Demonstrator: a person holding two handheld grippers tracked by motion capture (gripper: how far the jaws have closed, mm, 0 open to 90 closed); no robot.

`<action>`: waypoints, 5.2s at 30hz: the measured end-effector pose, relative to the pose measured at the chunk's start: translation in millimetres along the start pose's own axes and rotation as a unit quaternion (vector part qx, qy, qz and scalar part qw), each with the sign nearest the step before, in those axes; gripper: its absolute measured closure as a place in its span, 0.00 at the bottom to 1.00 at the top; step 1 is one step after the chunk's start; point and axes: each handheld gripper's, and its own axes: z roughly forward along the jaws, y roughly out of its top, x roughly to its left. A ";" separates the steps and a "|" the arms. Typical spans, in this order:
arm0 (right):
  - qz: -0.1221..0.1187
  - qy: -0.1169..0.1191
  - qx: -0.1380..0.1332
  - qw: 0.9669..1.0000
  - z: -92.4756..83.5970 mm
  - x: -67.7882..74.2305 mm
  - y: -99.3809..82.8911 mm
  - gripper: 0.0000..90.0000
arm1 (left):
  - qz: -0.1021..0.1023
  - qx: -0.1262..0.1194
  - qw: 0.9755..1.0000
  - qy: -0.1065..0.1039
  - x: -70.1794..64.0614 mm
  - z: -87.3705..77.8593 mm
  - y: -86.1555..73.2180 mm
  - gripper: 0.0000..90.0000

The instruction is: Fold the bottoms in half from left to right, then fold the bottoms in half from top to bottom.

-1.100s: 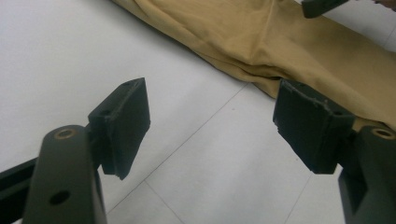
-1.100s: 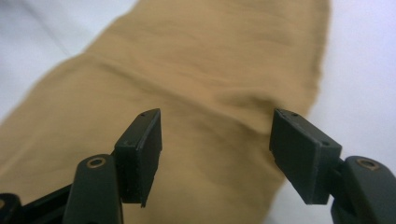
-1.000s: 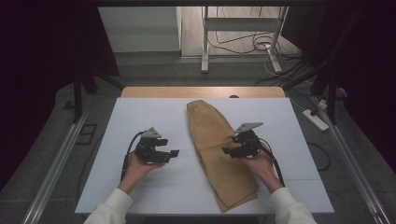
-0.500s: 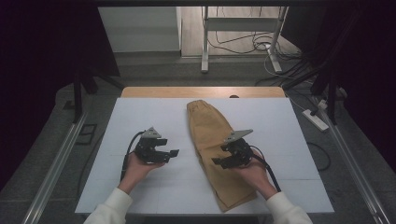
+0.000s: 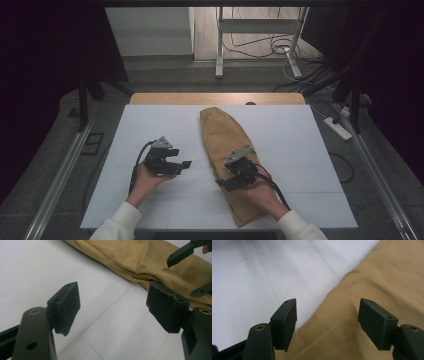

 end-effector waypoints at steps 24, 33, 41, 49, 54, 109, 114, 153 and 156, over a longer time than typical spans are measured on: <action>-0.038 -0.026 0.071 0.996 20.2 12.6 -4.5 0.39 | 0.002 0.002 1.000 0.000 0.2 0.0 -1.1 0.30; -0.023 -0.037 0.085 0.995 17.3 9.0 -2.1 0.59 | 0.003 0.002 1.000 0.001 -0.5 -0.2 -1.2 0.30; -0.019 -0.054 0.096 0.994 12.9 5.3 -2.0 0.87 | 0.004 0.002 1.000 0.002 -0.4 -0.2 -1.5 0.30; 0.003 -0.037 0.091 0.995 10.7 0.8 -3.2 0.91 | 0.003 0.002 1.000 0.002 0.0 0.2 -1.7 0.30; 0.007 -0.033 0.082 0.996 7.9 0.9 -2.7 0.92 | 0.004 0.002 1.000 0.002 0.7 0.3 -1.9 0.30; 0.016 0.038 -0.056 0.998 -0.3 27.1 26.6 0.48 | -0.003 -0.004 1.000 0.006 5.5 -5.8 -2.6 0.30; 0.029 0.034 -0.062 0.997 -6.1 10.3 20.6 0.47 | -0.003 -0.004 1.000 0.006 5.9 -5.6 -2.8 0.30; 0.078 -0.010 -0.066 0.995 -24.8 -40.3 -2.2 0.41 | -0.002 -0.016 1.000 -0.002 7.5 -3.8 3.3 0.29; 0.084 -0.009 -0.064 0.994 -23.7 -43.7 -2.3 0.41 | -0.005 -0.020 1.000 -0.005 9.8 -2.8 4.8 0.30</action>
